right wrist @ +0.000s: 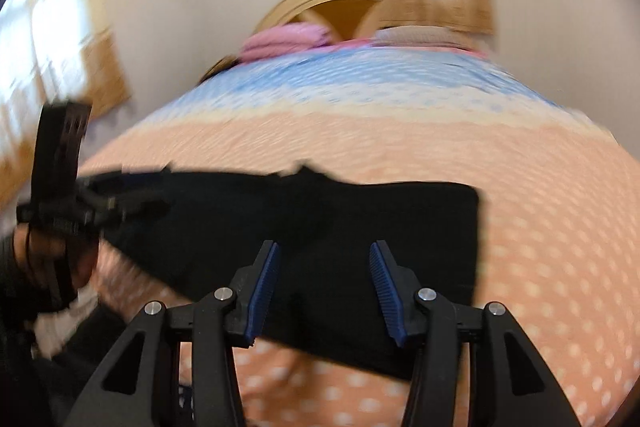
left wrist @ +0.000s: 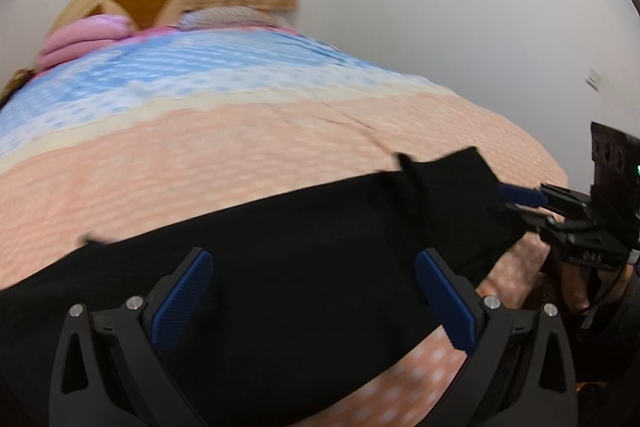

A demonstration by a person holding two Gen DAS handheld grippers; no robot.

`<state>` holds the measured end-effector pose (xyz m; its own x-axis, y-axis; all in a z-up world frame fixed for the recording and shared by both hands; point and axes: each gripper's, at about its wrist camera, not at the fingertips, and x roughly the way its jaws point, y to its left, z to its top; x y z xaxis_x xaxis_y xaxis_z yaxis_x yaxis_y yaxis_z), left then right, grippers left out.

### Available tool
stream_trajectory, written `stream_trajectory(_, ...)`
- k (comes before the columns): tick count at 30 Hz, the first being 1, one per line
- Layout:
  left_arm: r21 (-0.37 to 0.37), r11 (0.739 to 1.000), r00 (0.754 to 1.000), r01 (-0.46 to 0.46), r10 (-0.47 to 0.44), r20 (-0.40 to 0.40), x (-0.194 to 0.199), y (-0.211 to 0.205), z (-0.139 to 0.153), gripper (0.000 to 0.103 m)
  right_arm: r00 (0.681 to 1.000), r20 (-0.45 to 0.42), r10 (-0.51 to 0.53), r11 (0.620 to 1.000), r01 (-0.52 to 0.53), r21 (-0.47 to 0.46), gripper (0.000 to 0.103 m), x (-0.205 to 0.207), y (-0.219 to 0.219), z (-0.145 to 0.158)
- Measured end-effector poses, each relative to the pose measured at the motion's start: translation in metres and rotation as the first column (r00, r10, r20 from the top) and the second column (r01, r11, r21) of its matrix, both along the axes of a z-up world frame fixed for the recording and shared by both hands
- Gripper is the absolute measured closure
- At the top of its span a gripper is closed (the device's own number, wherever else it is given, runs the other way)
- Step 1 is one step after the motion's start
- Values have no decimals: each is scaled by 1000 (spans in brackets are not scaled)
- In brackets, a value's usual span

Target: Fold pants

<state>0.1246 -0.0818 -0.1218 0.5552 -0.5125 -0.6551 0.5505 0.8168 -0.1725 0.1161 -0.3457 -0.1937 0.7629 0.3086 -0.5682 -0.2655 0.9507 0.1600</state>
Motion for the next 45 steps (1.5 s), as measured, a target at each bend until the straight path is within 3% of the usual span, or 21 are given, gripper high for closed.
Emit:
stream_trajectory(2, 8, 999, 998, 45, -45, -34, 6, -22, -3, 7, 998, -4, -67, 995, 67, 80, 54, 2, -24, -3)
stream_trajectory(4, 9, 996, 994, 86, -85, -73, 15, -43, -8, 21, 995, 1, -102, 989, 101, 110, 54, 2, -33, -5)
stream_trajectory(9, -12, 994, 986, 110, -110, -126, 19, -73, -14, 23, 990, 7, -138, 980, 136, 147, 53, -1, -36, -13)
stream_trajectory(11, -26, 992, 981, 124, -127, -147, 20, -80, -17, 29, 988, 29, -150, 980, 144, 136, 53, -3, -35, -13)
stream_trajectory(14, -6, 992, 980, 124, -124, -158, 18, -87, -22, 49, 985, 45, -167, 977, 159, 139, 51, -4, -36, -13)
stream_trajectory(16, -29, 993, 979, 119, -122, -161, 19, -85, -21, 71, 982, 44, -182, 974, 174, 145, 51, -4, -40, -14)
stream_trajectory(19, -75, 991, 979, 113, -124, -162, 19, -83, -18, 90, 978, 45, -202, 969, 193, 152, 51, -10, -43, -15)
stream_trajectory(27, -171, 983, 987, 68, -91, -130, 7, -54, 11, 91, 972, 68, -223, 962, 209, 173, 48, -10, -50, -12)
stream_trajectory(33, -175, 984, 984, -8, -23, -176, 11, -28, 20, 91, 978, 77, -192, 971, 177, 163, 48, -11, -44, -12)
stream_trajectory(40, -173, 979, 971, -106, 65, -231, 21, 2, 1, 91, 990, 136, -44, 988, 23, 150, 47, -18, -22, -7)
stream_trajectory(45, -158, 976, 963, -152, 111, -246, 27, 17, -14, 91, 989, 114, 94, 990, -105, 92, 45, -19, 4, -11)
